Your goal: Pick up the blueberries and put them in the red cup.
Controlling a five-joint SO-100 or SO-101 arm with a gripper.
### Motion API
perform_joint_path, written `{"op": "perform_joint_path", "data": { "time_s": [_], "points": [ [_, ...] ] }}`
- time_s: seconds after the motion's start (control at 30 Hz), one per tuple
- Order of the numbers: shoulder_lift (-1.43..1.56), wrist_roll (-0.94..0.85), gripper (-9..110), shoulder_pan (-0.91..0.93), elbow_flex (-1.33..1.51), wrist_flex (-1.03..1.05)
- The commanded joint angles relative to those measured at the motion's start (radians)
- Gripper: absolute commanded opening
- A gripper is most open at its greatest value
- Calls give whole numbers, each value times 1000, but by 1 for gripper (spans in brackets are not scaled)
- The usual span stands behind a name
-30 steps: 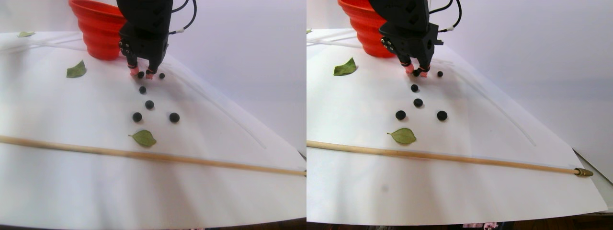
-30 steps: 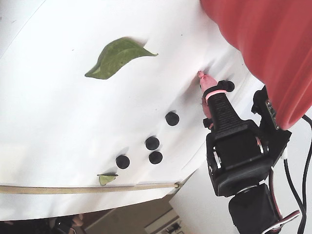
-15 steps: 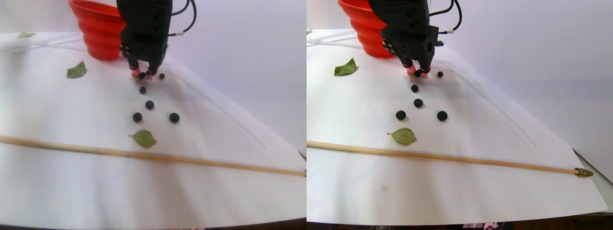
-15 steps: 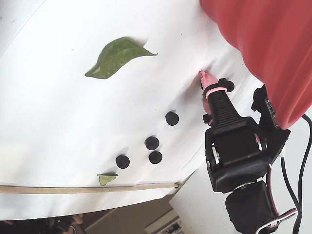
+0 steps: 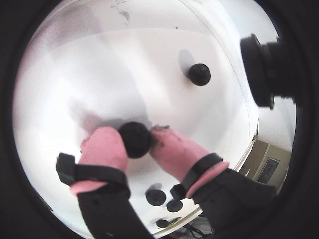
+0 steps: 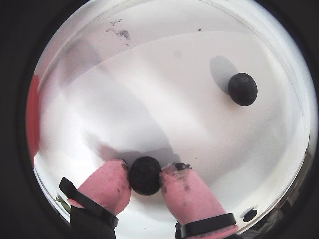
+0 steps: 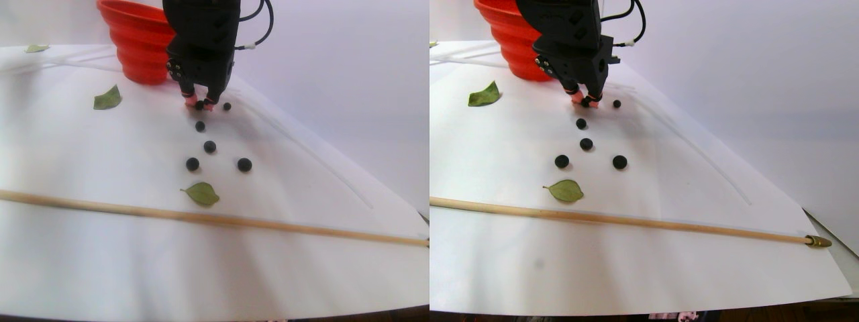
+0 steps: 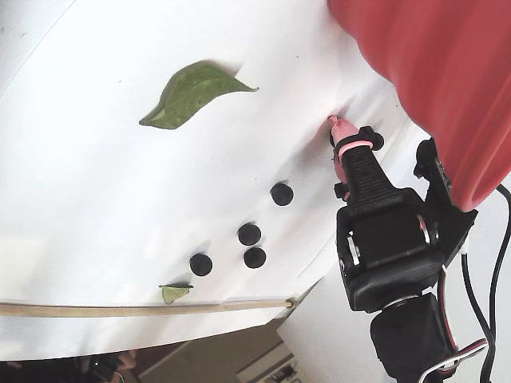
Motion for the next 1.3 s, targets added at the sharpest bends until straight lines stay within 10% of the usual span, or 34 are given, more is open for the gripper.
{"op": "perform_joint_path", "data": {
  "time_s": [0.0, 1.27],
  "points": [
    [63, -15, 11, 20, 6, 21],
    [532, -94, 10, 35, 130, 430]
  ]
}}
